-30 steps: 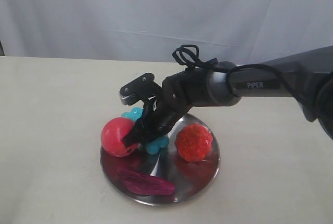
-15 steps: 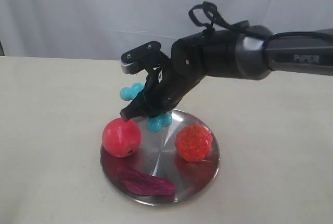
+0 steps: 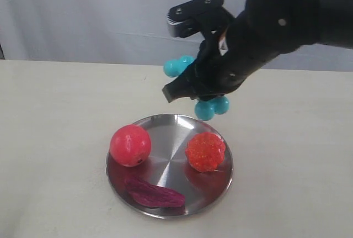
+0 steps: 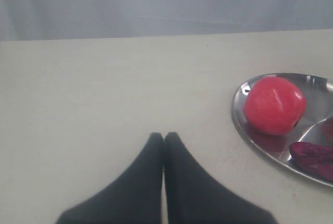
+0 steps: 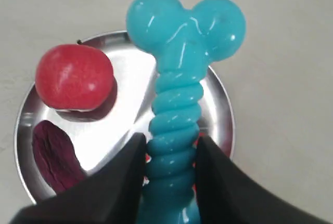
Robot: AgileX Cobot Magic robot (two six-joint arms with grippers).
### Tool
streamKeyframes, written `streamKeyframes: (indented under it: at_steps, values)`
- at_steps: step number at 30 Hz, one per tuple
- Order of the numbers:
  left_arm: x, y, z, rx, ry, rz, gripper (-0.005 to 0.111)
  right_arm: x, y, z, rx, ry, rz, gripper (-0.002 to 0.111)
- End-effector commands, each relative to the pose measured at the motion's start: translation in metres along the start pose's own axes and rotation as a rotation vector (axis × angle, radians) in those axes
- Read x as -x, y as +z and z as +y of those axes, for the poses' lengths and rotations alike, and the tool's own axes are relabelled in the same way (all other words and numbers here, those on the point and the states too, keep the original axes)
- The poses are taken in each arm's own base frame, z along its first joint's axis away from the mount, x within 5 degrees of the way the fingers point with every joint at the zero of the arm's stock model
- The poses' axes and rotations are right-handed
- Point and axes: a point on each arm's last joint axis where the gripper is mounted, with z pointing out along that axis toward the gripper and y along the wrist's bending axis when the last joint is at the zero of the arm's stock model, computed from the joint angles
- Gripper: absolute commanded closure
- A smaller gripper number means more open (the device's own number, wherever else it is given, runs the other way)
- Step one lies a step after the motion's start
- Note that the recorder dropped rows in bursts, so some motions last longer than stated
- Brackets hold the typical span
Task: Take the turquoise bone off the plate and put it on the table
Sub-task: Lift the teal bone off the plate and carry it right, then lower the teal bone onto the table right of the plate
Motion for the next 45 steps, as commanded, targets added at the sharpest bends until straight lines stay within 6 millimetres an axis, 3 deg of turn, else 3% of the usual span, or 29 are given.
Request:
streamKeyframes:
  at_steps: [1,10,19,28,39,45]
  values:
    - [-0.001,0.0,0.0,-0.003,0.0,0.001,0.107,-0.019,-0.033,-0.024,-0.073,0.066,0.014,0.109]
    - [-0.001,0.0,0.0,-0.003,0.0,0.001,0.107,-0.074,-0.067,-0.066,-0.165,0.239,0.015,0.109]
    - [-0.001,0.0,0.0,-0.003,0.0,0.001,0.107,-0.1,-0.056,-0.077,-0.177,0.358,0.075,0.109]
    - [-0.001,0.0,0.0,-0.003,0.0,0.001,0.107,-0.1,-0.01,-0.074,-0.137,0.445,0.147,0.109]
    - [-0.001,0.0,0.0,-0.003,0.0,0.001,0.107,-0.105,0.055,-0.074,-0.115,0.431,0.191,0.109]
    - [-0.001,0.0,0.0,-0.003,0.0,0.001,0.107,-0.112,0.08,-0.075,-0.143,0.423,0.223,0.109]
